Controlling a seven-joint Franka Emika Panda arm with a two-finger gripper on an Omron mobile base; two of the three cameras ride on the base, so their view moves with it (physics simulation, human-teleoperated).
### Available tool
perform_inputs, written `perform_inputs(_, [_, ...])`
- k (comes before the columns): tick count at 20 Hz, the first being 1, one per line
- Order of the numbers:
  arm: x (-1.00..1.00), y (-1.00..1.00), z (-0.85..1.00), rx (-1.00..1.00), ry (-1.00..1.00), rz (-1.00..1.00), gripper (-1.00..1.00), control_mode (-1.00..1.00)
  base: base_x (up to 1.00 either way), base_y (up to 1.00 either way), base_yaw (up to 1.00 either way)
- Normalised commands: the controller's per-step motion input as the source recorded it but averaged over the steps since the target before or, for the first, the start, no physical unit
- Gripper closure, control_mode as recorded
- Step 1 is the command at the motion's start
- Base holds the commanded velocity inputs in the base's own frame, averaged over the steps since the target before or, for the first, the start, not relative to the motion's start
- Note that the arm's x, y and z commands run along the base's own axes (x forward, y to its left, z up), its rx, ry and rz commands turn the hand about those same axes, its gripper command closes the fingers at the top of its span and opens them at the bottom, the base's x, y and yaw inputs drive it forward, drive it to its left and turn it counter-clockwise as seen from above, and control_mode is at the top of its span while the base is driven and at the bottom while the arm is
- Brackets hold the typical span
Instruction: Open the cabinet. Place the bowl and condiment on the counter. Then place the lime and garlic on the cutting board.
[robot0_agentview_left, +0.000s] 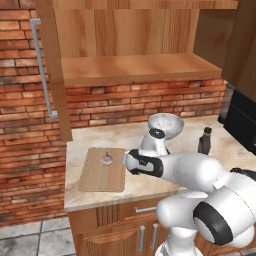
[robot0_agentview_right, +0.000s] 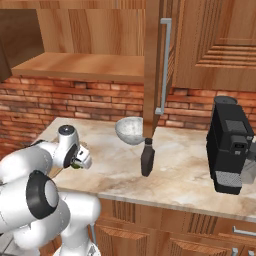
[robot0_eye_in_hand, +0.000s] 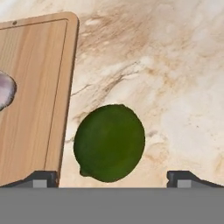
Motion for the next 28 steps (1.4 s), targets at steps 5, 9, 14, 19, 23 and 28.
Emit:
perform_inputs(5, [0.26, -0.03, -0.18, 0.00, 0.08, -0.10, -1.00, -1.00, 0.00, 0.00, 0.00])
perform_inputs(9, [0.20, 0.00, -0.01, 0.00, 0.08, -0.07, 1.00, -1.00, 0.00, 0.00, 0.00])
perform_inputs(14, [0.19, 0.00, -0.01, 0.00, 0.08, -0.05, 1.00, -1.00, 0.00, 0.00, 0.00])
perform_inputs(19, [-0.39, 0.12, 0.20, 0.00, 0.00, 0.00, 1.00, -1.00, 0.00, 0.00, 0.00])
perform_inputs(23, [-0.39, 0.53, 0.62, 0.00, -0.01, 0.00, 1.00, -1.00, 0.00, 0.00, 0.00])
perform_inputs(28, [0.00, 0.89, 0.15, 0.00, 0.06, 0.05, 1.00, -1.00, 0.00, 0.00, 0.00])
